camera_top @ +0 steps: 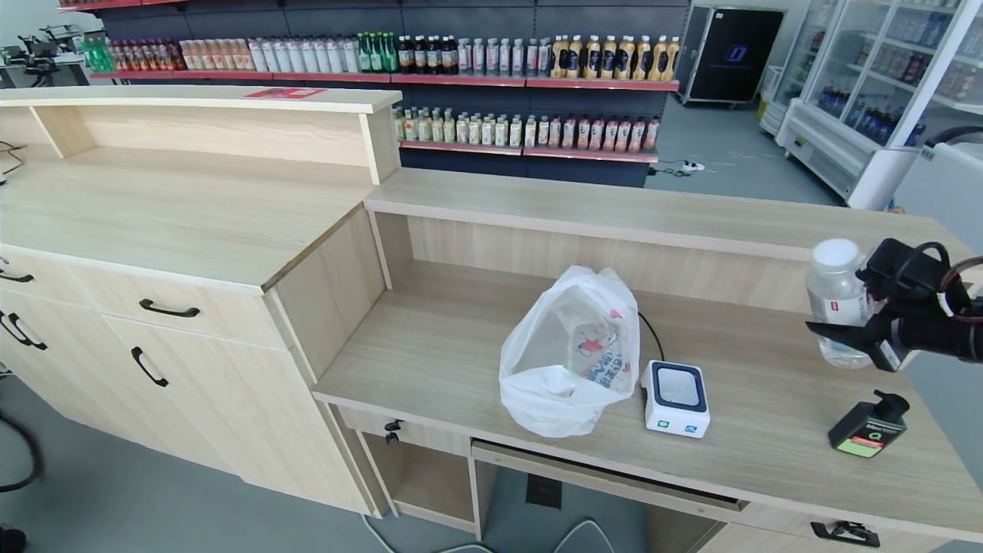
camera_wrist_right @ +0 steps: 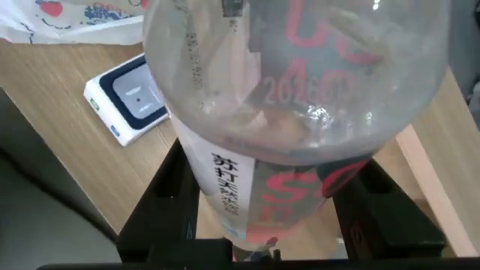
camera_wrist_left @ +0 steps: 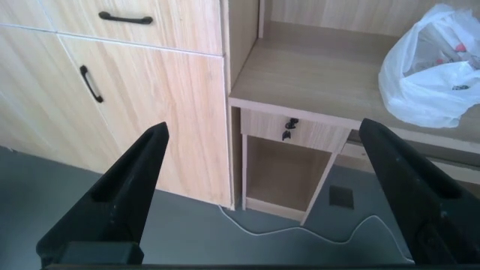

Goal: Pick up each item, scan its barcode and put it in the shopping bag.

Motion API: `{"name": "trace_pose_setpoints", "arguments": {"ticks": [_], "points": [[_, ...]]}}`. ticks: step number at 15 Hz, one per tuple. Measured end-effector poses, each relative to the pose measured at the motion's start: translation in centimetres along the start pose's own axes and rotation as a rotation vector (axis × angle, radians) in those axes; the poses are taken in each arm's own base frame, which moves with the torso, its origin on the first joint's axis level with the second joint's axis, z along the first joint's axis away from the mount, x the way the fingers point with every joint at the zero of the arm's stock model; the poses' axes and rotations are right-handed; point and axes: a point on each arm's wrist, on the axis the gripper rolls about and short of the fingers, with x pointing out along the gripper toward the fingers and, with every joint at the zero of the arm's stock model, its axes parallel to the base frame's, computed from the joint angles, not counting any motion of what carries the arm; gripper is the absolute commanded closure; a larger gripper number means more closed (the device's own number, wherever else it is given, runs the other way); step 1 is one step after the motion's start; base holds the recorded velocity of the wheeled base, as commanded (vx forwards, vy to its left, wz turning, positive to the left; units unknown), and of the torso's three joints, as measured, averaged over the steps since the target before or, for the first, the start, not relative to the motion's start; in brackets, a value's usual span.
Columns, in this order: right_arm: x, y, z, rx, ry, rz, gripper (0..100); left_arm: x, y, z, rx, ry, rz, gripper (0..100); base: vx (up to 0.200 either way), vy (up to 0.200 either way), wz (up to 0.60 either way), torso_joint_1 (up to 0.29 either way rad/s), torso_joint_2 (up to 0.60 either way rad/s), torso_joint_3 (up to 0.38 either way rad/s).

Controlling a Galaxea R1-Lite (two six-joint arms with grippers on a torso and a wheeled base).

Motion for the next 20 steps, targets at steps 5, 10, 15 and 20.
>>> {"name": "trace_pose_setpoints", "arguments": {"ticks": [5, 10, 15, 20], "points": [[3.1, -1.6, -2.2, -0.12, -0.15, 0.097, 100, 0.0, 0.0, 0.0, 0.0, 0.0, 0.0, 0, 0.0, 0.0, 0.0, 0.0, 0.0, 0.0], [6.4, -1.2, -4.7, -0.129, -0.216, 0.185, 100, 0.0, 0.0, 0.0, 0.0, 0.0, 0.0, 0, 0.0, 0.0, 0.0, 0.0, 0.0, 0.0], [8.7, 0.6, -6.4, -0.236, -0.296, 0.289, 100, 0.0, 0.0, 0.0, 0.0, 0.0, 0.001, 0, 0.0, 0.0, 0.0, 0.0, 0.0, 0.0], [10.6, 1.1, -7.0, -0.278, -0.332, 0.313, 100, 0.0, 0.0, 0.0, 0.0, 0.0, 0.0, 0, 0.0, 0.0, 0.0, 0.0, 0.0, 0.0]]}}
